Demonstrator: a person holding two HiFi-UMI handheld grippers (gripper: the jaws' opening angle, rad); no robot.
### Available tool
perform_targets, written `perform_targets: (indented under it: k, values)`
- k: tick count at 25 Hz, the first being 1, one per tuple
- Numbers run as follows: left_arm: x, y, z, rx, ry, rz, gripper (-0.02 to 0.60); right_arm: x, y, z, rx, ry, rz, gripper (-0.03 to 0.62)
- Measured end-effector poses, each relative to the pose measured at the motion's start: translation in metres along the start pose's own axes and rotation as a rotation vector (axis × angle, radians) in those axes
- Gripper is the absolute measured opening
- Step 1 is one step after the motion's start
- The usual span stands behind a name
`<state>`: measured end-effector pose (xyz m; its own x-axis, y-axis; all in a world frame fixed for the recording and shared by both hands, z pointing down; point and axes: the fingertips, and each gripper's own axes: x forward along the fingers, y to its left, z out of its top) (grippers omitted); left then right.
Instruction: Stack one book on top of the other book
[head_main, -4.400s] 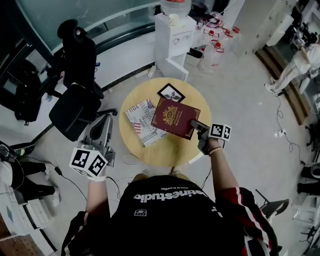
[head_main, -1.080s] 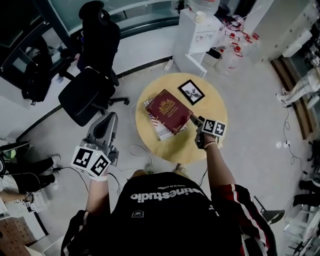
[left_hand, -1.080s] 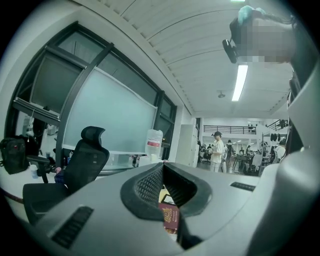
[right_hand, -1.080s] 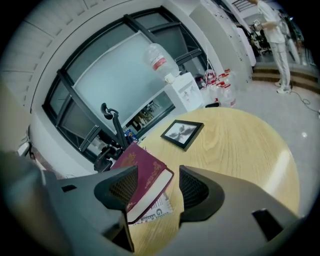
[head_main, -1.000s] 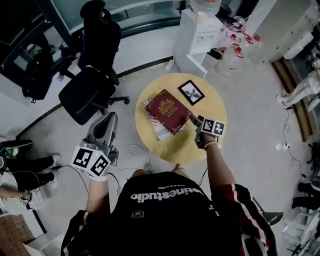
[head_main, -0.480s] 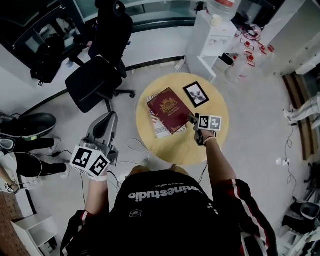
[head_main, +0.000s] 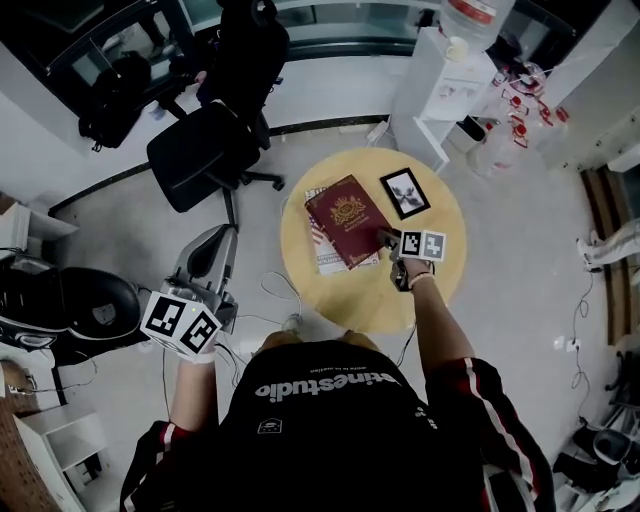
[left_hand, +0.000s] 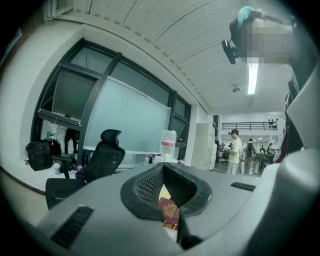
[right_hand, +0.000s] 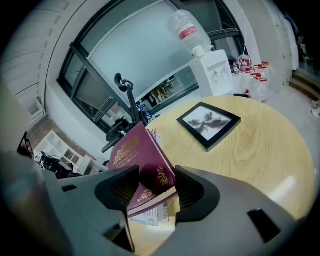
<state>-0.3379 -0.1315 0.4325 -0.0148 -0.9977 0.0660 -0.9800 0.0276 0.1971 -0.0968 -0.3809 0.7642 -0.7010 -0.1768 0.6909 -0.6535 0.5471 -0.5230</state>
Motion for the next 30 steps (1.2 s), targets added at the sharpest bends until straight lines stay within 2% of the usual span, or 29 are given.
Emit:
perform_targets:
  k: [4,14,22,30]
  values:
    - [-0.002,0.000,0.003,-0.008,-0.001,0.012,0.015,-0.001,0.001,0.001,0.011,0.006,-0.011,0.245]
    - [-0.001,0.001,0.003,-0.015,0.001,-0.015,0.015,-0.009,0.003,-0.008,0.097,-0.022,-0.028,0.219]
    - [-0.001,0.003,0.000,-0.018,0.004,-0.056,0.015,-0.016,-0.002,-0.019,0.217,-0.074,-0.071,0.210]
    - [0.002,0.010,0.002,-0.013,0.007,-0.101,0.015,-0.010,0.014,-0.028,0.248,-0.083,-0.088,0.200]
